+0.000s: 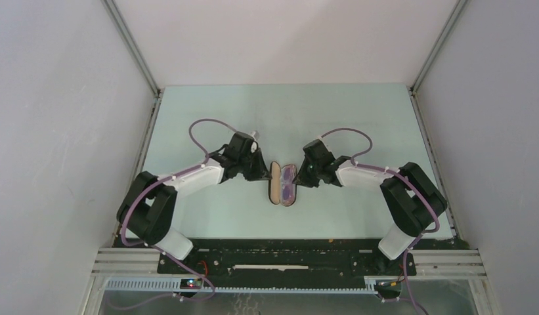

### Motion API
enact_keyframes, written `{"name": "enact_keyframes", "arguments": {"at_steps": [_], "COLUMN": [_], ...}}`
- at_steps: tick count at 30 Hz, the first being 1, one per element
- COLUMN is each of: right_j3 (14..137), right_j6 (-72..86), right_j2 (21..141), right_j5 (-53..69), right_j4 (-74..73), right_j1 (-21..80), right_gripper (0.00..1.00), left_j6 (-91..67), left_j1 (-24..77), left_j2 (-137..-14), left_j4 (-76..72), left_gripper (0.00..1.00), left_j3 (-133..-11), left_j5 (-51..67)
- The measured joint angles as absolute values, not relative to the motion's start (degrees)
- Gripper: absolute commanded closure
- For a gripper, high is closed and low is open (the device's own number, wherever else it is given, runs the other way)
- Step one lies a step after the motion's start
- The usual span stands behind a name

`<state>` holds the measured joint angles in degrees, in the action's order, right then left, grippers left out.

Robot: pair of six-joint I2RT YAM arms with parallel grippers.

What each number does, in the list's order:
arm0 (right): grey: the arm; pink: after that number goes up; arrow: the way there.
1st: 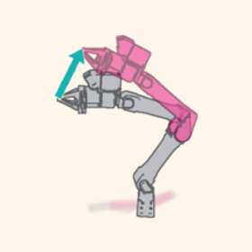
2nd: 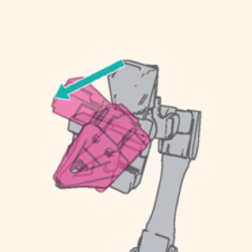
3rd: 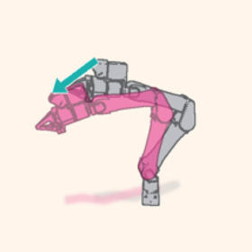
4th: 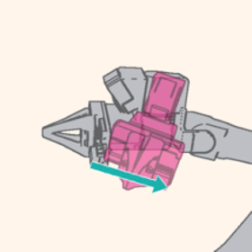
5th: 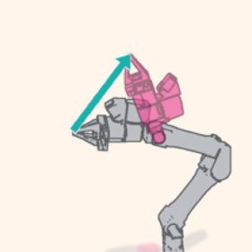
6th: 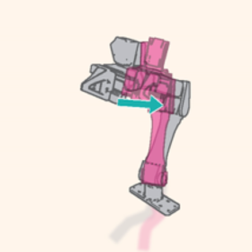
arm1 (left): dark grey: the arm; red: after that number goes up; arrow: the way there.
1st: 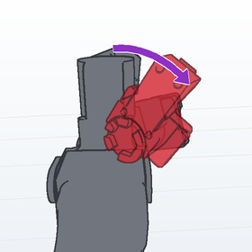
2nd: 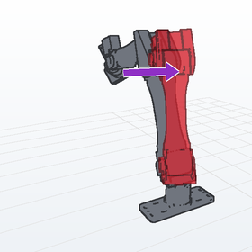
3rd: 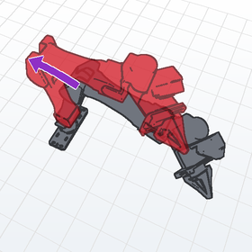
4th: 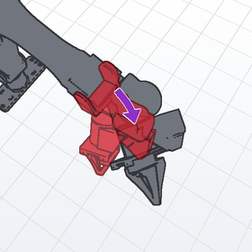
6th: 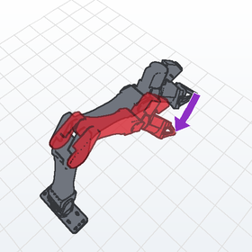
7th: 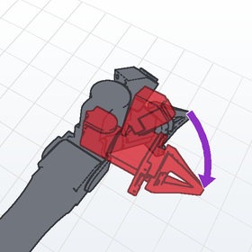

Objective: Organize the sunglasses

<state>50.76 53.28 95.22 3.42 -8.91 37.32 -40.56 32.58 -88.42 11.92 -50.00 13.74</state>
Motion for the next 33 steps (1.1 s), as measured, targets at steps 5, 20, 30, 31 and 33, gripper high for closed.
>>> {"name": "enact_keyframes", "arguments": {"at_steps": [5, 20, 30, 31, 33], "right_j3": [50.22, 50.09, 50.09, 50.09, 50.09], "right_j6": [53.56, 55.88, 55.86, 55.86, 55.86], "right_j2": [95.9, 96.62, 96.62, 96.62, 96.62], "right_j5": [2.85, 6.39, 6.26, 6.24, 6.09], "right_j4": [-10.63, -8.71, -8.73, -8.73, -8.75], "right_j1": [38.48, 40.91, 40.95, 40.95, 40.91], "right_gripper": [0.85, 0.85, 0.85, 0.85, 0.85], "left_j6": [-41.5, -42.57, -39.48, -39.22, -38.79], "left_j1": [35.94, 39.42, 35.48, 34.09, 30.74], "left_j2": [-90.08, -93.23, -82.98, -81.49, -78.72], "left_j4": [8.67, 7.53, 16.75, 17.3, 17.93], "left_gripper": [0.89, 0.9, 0.81, 0.79, 0.77], "left_j3": [-53.63, -53.89, -53.89, -53.87, -53.71], "left_j5": [17.41, 24.86, 19.86, 19.44, 18.44]}}
